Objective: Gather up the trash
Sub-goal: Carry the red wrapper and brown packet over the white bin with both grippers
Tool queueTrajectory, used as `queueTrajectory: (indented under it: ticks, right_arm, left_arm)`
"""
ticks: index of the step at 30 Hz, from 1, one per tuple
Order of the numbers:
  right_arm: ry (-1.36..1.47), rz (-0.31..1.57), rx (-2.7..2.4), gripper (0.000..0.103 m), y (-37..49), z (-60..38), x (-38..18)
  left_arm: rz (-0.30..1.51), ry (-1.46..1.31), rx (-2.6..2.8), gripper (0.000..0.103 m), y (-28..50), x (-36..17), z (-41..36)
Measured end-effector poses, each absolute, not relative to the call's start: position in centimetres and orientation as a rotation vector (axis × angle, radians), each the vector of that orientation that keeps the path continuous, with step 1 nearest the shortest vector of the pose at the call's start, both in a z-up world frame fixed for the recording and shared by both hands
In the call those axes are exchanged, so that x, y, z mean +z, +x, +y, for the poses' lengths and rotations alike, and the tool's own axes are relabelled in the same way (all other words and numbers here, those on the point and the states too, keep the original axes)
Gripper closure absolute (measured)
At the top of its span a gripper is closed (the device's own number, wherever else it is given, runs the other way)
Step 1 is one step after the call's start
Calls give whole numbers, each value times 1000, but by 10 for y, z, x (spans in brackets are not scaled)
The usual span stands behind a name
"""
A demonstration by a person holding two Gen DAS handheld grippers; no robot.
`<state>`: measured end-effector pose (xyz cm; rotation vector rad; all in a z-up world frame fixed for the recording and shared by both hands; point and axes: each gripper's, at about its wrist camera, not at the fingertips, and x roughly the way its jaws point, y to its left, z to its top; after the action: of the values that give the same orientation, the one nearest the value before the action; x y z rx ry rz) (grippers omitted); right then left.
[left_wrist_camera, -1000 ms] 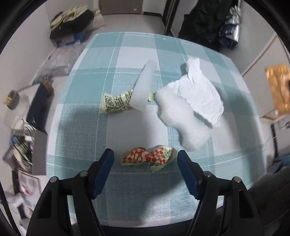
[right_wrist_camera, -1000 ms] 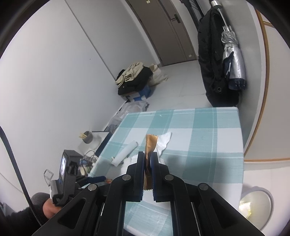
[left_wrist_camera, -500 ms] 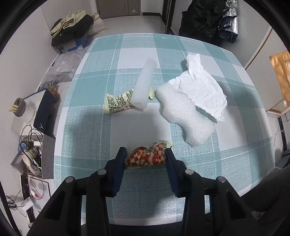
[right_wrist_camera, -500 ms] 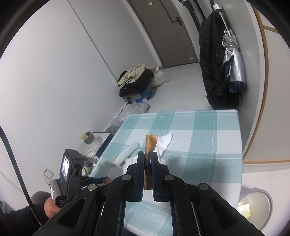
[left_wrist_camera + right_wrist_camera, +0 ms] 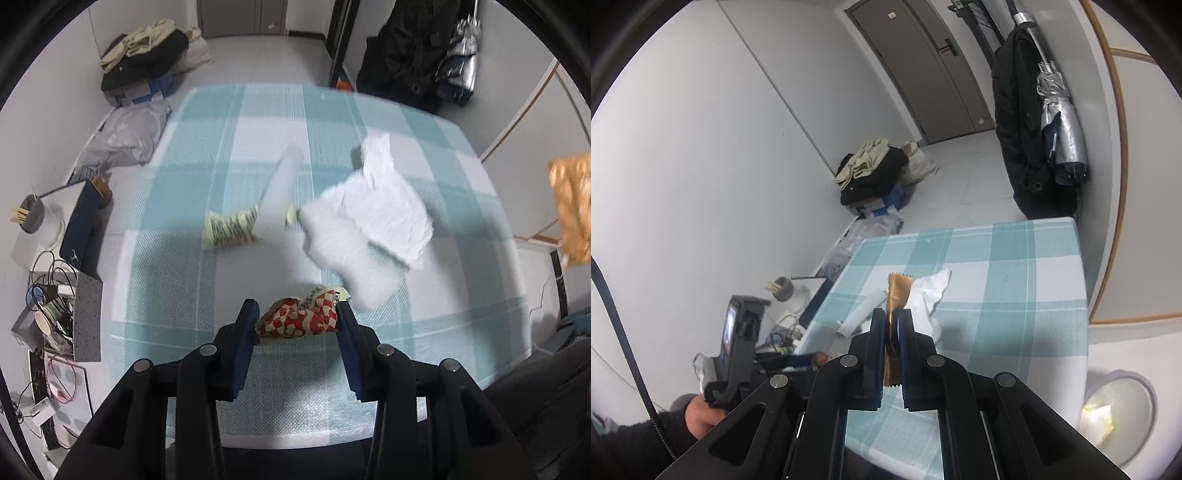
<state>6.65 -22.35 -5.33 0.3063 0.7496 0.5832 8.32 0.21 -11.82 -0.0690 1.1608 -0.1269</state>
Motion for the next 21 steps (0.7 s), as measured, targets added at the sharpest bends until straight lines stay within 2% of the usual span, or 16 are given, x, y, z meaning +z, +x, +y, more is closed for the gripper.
queueTrajectory:
  ticks: [9,21]
  right_arm:
    - [300,724,583,97,46,-230,-40]
    - [312,606,533,97,14,-281,8]
  left_arm:
    - [952,-160,-116,66,68,-54,8]
    - [772,-136,-237,66,58,9,-41]
